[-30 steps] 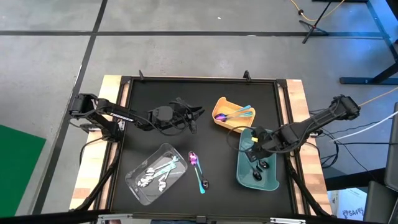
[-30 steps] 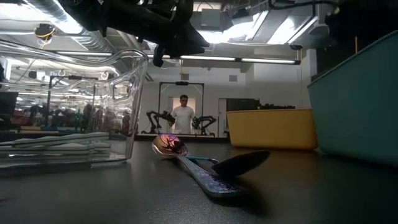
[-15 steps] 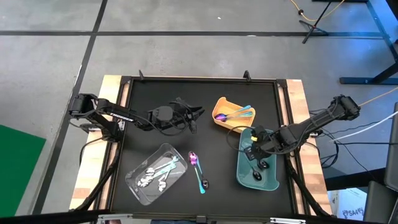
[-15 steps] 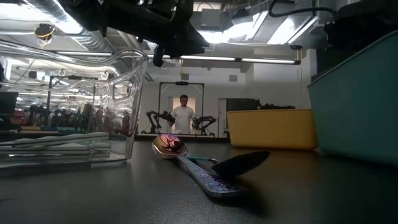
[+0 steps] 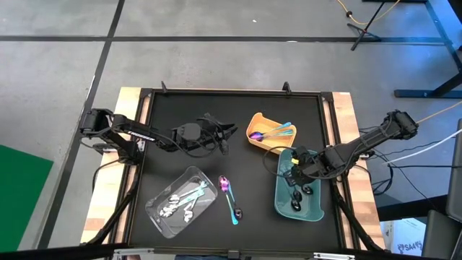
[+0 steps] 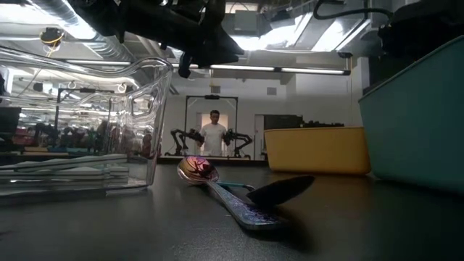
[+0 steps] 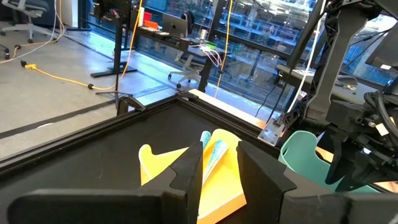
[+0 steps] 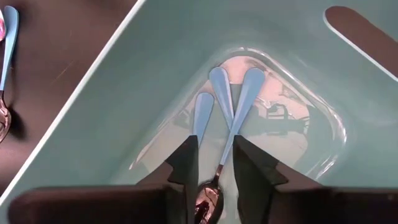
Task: Sort silverware by color (type)
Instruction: Put the blue spoon into the blue bin
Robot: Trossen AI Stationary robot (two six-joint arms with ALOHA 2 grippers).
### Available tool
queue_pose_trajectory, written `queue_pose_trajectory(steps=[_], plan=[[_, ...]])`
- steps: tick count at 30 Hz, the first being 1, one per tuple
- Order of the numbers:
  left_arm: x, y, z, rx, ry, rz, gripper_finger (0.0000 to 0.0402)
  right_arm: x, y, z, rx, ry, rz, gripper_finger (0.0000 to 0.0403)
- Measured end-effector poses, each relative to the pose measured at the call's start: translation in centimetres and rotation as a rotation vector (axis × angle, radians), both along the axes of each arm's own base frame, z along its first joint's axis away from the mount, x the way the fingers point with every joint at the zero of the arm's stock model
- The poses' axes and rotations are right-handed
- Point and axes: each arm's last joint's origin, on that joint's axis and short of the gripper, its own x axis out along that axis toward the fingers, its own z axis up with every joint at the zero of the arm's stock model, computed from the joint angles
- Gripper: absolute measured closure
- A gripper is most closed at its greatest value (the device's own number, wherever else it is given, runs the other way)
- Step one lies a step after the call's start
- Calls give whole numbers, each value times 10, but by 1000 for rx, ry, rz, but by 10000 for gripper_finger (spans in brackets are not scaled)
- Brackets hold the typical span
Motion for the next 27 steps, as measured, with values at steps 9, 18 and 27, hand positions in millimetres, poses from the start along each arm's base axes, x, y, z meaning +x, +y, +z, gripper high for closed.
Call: queue_pose_trajectory(steps=[9,18,27], plan=[[0,0,0,0,0,0,308,0,0,0,8,5,3,313],[0,0,0,0,0,0,308,-1,1,0,32,18,11,313],[0,0,0,0,0,0,308,-1,2,1,52,29,16,313]])
